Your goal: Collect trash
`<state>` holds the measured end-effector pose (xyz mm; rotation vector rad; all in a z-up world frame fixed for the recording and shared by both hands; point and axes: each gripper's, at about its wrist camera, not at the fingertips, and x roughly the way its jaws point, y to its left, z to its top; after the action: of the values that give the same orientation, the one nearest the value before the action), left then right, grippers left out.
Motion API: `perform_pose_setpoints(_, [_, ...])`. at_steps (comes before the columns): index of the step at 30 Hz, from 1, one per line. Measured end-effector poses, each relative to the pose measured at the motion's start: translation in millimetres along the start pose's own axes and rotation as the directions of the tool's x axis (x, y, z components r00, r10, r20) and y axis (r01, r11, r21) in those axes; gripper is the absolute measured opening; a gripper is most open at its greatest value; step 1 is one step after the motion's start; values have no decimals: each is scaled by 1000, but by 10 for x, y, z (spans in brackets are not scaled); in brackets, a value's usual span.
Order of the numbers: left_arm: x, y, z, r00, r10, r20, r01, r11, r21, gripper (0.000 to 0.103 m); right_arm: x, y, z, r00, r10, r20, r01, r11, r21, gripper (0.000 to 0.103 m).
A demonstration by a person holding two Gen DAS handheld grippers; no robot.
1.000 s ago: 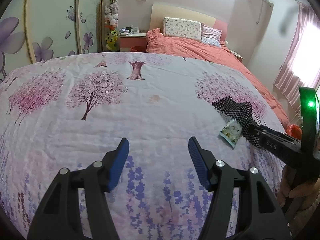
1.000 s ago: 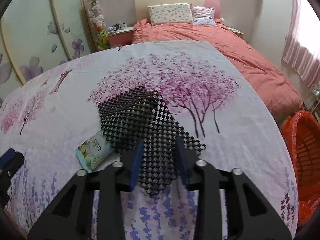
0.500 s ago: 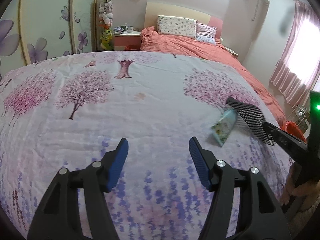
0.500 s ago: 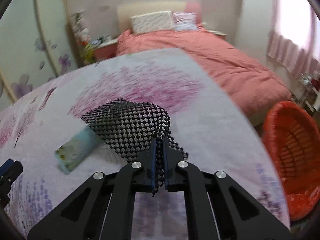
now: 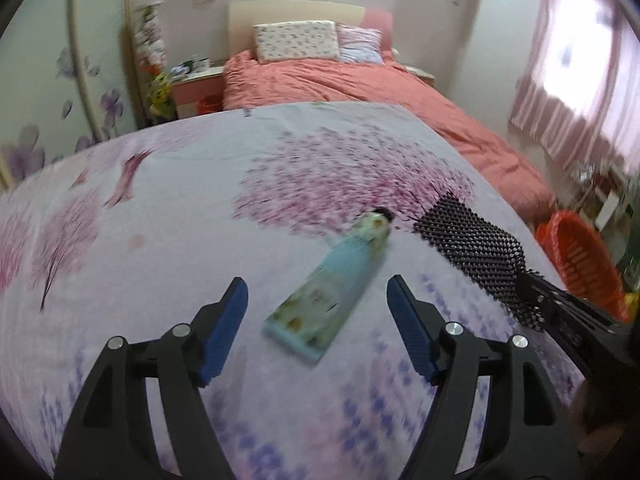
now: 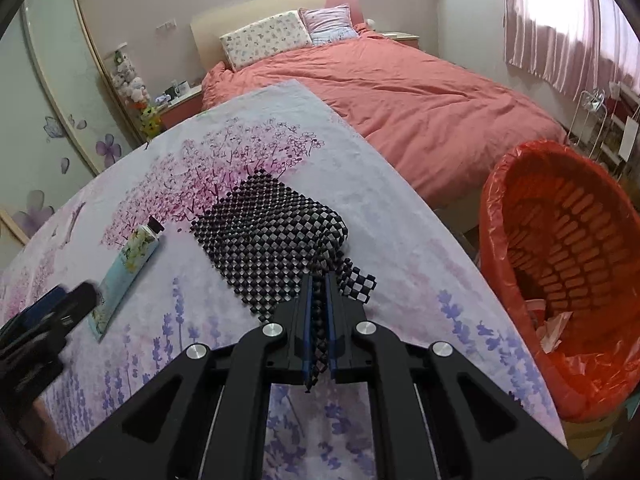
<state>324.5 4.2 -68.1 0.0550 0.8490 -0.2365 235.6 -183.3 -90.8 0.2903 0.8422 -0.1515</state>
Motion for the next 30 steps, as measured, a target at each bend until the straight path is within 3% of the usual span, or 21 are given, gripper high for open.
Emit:
perform_pose_setpoints(5, [271,-211,81,999,49,-21,-47,995,93,65,-4,-27,4,1000,25,-1,-25,1000,14,7])
perform_pose_setpoints(7, [386,-235,112,997,47,-57,-41,995,96,57,-3,-39,10,1000,30,-1,-30,999,18,7])
perform_pose_setpoints(13, [367,-95,130,997,36,-63,-34,999,35,30,-21,-70,-1,999,38,-3,-37,999,26,7])
perform_pose_setpoints(18, [132,251,-68,997,27,-75,-29,999,-23,29,-39,-76,-12,999,53,-3,-53,999,14,7])
perform_pose_setpoints(24, [-173,561,-361,996,25,-80,-30,998,-63,30,-123,44,-124,990,136,-26,-137,989,-52,7])
perform_pose_setpoints(30, [-195,628,-359,997,25,-74,-33,994,-106,33,-180,88,-6,991,136,8,-136,990,-22,33])
